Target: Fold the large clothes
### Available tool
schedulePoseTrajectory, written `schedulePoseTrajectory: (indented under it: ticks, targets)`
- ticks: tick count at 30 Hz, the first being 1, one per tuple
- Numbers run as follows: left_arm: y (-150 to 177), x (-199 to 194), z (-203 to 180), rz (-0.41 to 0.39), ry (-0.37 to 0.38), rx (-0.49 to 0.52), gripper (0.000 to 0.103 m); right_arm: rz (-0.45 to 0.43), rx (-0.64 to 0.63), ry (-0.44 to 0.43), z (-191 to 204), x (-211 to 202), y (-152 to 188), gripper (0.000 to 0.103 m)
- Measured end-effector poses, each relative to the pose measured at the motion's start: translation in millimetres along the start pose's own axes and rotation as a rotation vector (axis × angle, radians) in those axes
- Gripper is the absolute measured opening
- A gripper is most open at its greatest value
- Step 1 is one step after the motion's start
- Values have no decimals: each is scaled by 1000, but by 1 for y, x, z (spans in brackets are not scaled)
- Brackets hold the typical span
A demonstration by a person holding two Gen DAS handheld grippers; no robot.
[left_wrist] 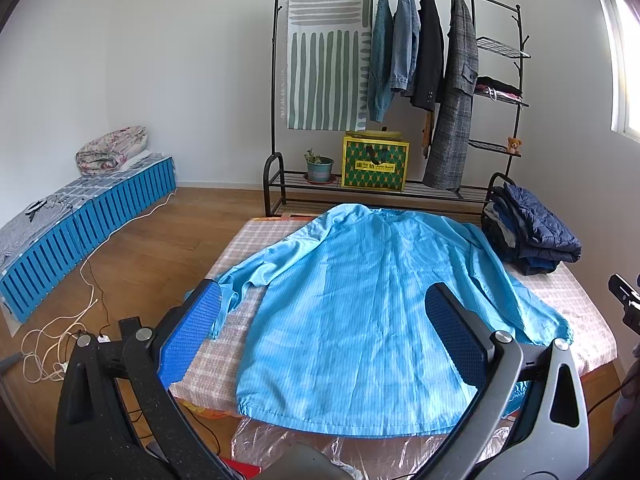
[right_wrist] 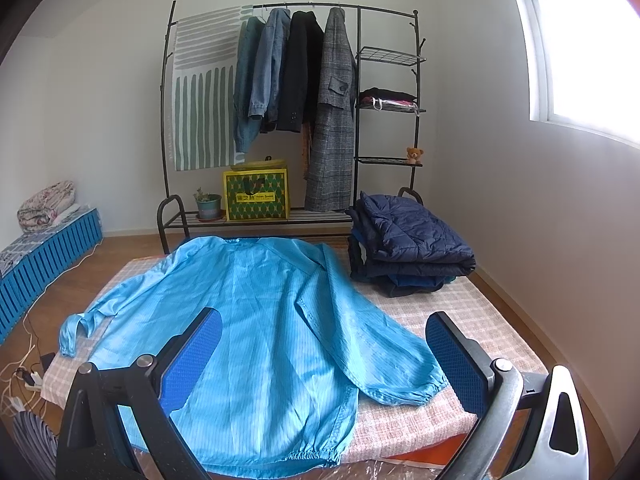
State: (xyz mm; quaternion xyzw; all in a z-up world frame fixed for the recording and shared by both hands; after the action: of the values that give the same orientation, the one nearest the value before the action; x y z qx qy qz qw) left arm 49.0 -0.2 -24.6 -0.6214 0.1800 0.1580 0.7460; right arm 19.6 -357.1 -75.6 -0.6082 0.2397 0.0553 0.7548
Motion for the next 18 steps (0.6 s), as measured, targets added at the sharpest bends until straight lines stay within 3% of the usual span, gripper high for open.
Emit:
schedulePoseTrajectory:
  ticks: [18]
  targets:
    - [0,1,0,0,6,-3,103,7,-4,-3,4,2,1,103]
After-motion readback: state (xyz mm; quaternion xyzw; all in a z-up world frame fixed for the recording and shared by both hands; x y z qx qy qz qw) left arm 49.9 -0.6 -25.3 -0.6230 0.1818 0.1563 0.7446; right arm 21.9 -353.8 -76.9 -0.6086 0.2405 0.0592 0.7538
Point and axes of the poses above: each gripper's, at about its wrist camera, not at the fingertips, and x roughly the way its jaws point, z to its left, y to its underside, the point moved 6 cm from there along x, roughly the way its jaws point, and after that the axes turned 12 degrees about x, right-handed, at the moved point
